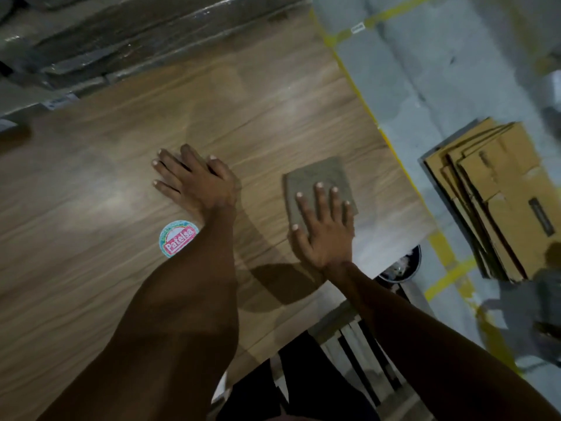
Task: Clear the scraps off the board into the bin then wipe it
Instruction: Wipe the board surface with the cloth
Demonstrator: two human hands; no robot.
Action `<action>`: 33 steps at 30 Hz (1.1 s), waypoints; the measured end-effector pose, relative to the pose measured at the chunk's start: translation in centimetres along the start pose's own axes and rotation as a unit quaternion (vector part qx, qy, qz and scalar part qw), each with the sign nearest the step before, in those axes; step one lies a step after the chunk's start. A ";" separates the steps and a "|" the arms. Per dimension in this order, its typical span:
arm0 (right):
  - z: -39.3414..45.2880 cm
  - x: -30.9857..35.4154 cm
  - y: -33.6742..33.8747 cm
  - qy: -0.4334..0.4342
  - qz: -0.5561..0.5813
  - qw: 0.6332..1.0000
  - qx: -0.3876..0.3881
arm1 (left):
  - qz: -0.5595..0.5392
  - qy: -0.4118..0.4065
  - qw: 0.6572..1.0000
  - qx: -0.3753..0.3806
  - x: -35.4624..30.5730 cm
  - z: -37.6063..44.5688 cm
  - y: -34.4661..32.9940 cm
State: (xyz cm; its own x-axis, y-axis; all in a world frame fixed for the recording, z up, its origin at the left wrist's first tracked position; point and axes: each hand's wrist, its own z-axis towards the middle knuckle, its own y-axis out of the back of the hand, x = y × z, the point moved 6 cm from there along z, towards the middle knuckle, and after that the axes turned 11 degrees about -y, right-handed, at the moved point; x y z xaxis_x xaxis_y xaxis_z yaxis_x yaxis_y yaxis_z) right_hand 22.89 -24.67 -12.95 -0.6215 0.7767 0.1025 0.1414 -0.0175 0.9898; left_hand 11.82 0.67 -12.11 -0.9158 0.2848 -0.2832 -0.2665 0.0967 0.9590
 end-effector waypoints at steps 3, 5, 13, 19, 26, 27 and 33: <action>-1.1 0.6 -0.3 0.095 0.006 0.995 0.014 | 0.001 -0.005 1.000 -0.006 0.1 0.0 0.0; -0.8 0.4 -0.1 0.076 0.025 0.997 0.008 | 0.008 -0.011 1.000 -0.005 -0.1 -0.1 0.0; -0.8 0.4 0.0 0.075 0.023 0.997 0.021 | -0.030 -0.028 0.999 -0.033 0.8 -0.6 0.3; -0.5 0.3 0.1 0.074 0.042 0.996 0.041 | -0.038 -0.084 0.996 -0.018 0.1 -4.9 -0.4; -0.8 -0.4 0.8 0.000 0.064 0.998 0.027 | 0.036 -0.032 0.999 0.003 -2.1 -14.0 -1.7; -0.9 -0.3 0.7 -0.005 0.064 0.998 0.023 | 0.036 -0.029 0.999 0.001 -2.0 -13.9 -1.7; -3.7 -1.8 0.1 0.158 0.044 0.986 0.011 | 0.027 -0.019 0.999 -0.015 -1.9 -13.7 -1.7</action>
State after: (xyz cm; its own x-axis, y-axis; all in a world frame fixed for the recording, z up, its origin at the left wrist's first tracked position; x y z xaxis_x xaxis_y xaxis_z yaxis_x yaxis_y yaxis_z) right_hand 21.17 -28.34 -12.71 -0.8150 0.5374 0.2168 0.2201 -0.0591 0.9737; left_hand 9.89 -13.05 -12.99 -0.9170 0.3258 -0.2302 -0.2257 0.0522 0.9728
